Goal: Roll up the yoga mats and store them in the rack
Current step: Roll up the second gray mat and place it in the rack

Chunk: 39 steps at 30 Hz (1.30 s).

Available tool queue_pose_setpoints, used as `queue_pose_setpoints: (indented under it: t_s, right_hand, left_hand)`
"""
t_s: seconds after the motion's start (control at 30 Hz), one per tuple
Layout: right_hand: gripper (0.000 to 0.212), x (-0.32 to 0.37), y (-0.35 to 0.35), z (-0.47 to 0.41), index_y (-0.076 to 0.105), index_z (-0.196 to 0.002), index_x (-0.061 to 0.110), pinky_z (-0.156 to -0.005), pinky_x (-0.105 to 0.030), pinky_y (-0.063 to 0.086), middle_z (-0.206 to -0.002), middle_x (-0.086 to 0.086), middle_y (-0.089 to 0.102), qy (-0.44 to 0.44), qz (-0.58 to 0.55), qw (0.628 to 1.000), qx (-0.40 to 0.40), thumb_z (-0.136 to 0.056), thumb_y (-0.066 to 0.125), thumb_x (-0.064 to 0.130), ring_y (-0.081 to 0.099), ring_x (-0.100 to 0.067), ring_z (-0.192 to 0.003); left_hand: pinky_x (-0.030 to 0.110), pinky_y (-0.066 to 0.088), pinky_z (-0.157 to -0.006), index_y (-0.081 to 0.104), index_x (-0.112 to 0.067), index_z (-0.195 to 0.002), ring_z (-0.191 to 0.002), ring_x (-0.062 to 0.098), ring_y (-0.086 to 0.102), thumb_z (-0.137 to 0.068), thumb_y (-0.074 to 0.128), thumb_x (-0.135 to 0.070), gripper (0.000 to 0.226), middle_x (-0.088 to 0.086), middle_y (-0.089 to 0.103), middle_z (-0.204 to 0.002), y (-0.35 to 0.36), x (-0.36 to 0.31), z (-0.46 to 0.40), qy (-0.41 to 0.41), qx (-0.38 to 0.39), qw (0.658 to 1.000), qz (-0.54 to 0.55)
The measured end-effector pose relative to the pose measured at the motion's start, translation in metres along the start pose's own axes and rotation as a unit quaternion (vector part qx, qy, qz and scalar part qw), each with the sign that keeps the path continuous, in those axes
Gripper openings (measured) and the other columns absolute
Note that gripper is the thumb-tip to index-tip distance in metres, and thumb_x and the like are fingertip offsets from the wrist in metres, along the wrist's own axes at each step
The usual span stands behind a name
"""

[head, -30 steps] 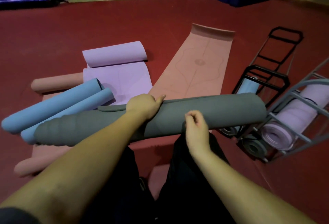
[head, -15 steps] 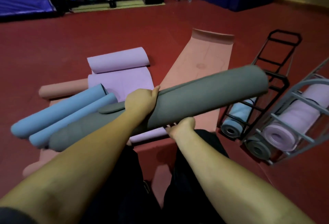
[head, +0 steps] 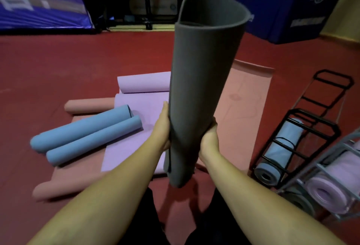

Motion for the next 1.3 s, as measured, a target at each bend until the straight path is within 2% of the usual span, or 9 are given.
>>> queue_pose_setpoints:
  t_s: [0.07, 0.2, 0.27, 0.47, 0.6, 0.7, 0.8, 0.9, 1.3]
  right_hand:
    - [0.046, -0.013, -0.008, -0.001, 0.072, -0.085, 0.025, -0.102, -0.041, 0.046, -0.094, -0.001, 0.074, 0.028, 0.038, 0.999, 0.005, -0.085, 0.048, 0.064, 0.062, -0.027, -0.102]
    - [0.033, -0.017, -0.02, 0.004, 0.056, -0.073, 0.022, -0.054, -0.025, 0.041, -0.064, -0.001, 0.052, 0.093, 0.105, 0.99, 0.009, -0.101, 0.044, 0.034, 0.045, -0.017, -0.062]
    - [0.022, -0.018, -0.026, 0.004, 0.055, -0.081, 0.028, -0.044, -0.021, 0.036, -0.056, 0.0, 0.049, 0.082, 0.133, 0.988, 0.018, -0.101, 0.045, 0.03, 0.042, -0.013, -0.052]
    - [0.06, 0.018, -0.008, 0.017, 0.08, -0.079, 0.023, -0.072, -0.022, 0.055, -0.086, 0.005, 0.076, -0.064, 0.029, 0.987, 0.142, -0.103, 0.031, 0.047, 0.071, -0.008, -0.082]
    - [0.054, 0.021, -0.001, 0.025, 0.079, -0.092, 0.027, -0.089, -0.03, 0.047, -0.1, 0.002, 0.075, -0.128, 0.054, 0.976, 0.169, -0.103, 0.032, 0.05, 0.069, -0.01, -0.098]
    - [0.041, 0.039, 0.001, 0.03, 0.07, -0.102, 0.017, -0.08, -0.03, 0.05, -0.094, 0.0, 0.073, -0.148, 0.059, 0.972, 0.173, -0.102, 0.036, 0.041, 0.068, -0.013, -0.09]
    - [0.057, 0.046, 0.012, 0.037, 0.067, -0.116, 0.012, -0.087, -0.038, 0.054, -0.107, -0.011, 0.073, -0.145, 0.074, 0.962, 0.217, -0.092, 0.045, 0.059, 0.069, -0.024, -0.102]
    - [0.08, 0.054, 0.023, 0.044, 0.06, -0.13, 0.013, -0.102, -0.054, 0.047, -0.122, -0.017, 0.067, -0.16, 0.107, 0.956, 0.222, -0.074, 0.065, 0.069, 0.064, -0.034, -0.114]
    - [0.048, 0.033, 0.011, 0.034, 0.066, -0.12, 0.011, -0.084, -0.038, 0.054, -0.106, -0.011, 0.074, -0.091, 0.181, 0.956, 0.211, -0.088, 0.053, 0.044, 0.071, -0.025, -0.097]
  left_hand:
    - [0.033, 0.053, -0.089, 0.063, -0.024, -0.128, -0.105, 0.013, 0.068, -0.093, 0.045, -0.069, 0.059, -0.001, 0.071, -0.121, -0.016, 0.023, 0.003, -0.022, -0.001, 1.0, 0.021]
    - [0.019, 0.05, -0.062, 0.063, -0.013, -0.123, -0.078, 0.0, 0.068, -0.1, 0.051, -0.026, 0.029, -0.001, 0.073, -0.107, -0.044, 0.055, 0.016, -0.04, -0.029, 0.999, -0.017]
    - [0.021, 0.045, -0.075, 0.058, -0.009, -0.131, -0.094, 0.007, 0.067, -0.093, 0.047, -0.003, 0.04, 0.008, 0.069, -0.123, -0.056, 0.055, 0.016, -0.027, -0.019, 0.999, -0.007]
    - [0.034, 0.049, -0.086, 0.07, -0.015, -0.094, -0.095, 0.015, 0.066, -0.104, 0.03, -0.05, 0.055, 0.002, 0.073, -0.094, -0.033, 0.002, 0.042, 0.065, 0.014, 0.998, 0.004]
    - [0.044, 0.046, -0.105, 0.072, -0.024, -0.112, -0.113, 0.014, 0.064, -0.099, 0.04, -0.055, 0.046, -0.002, 0.072, -0.114, -0.022, -0.003, 0.052, 0.136, -0.024, 0.99, -0.017]
    - [0.041, 0.051, -0.09, 0.072, -0.019, -0.107, -0.109, 0.021, 0.063, -0.091, 0.051, -0.046, 0.038, 0.007, 0.07, -0.114, -0.019, -0.017, 0.057, 0.172, -0.031, 0.985, 0.007]
    - [0.053, 0.05, -0.098, 0.059, -0.009, -0.114, -0.108, 0.031, 0.065, -0.074, 0.064, -0.072, 0.074, 0.019, 0.068, -0.112, -0.009, -0.026, 0.064, 0.169, -0.022, 0.985, 0.028]
    - [0.052, 0.049, -0.1, 0.058, -0.025, -0.114, -0.106, 0.023, 0.068, -0.077, 0.057, -0.068, 0.056, 0.002, 0.073, -0.107, -0.004, -0.038, 0.072, 0.207, -0.057, 0.977, -0.009]
    - [0.052, 0.047, -0.102, 0.066, -0.033, -0.112, -0.108, 0.018, 0.066, -0.085, 0.051, -0.056, 0.039, -0.006, 0.072, -0.11, -0.02, -0.003, 0.075, 0.167, -0.098, 0.98, -0.041]
Point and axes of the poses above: each hand's wrist, its own z-axis away from the middle knuckle, its own y-axis out of the palm, x = y × z, the point moved 2 cm from there along -z, towards the middle knuckle
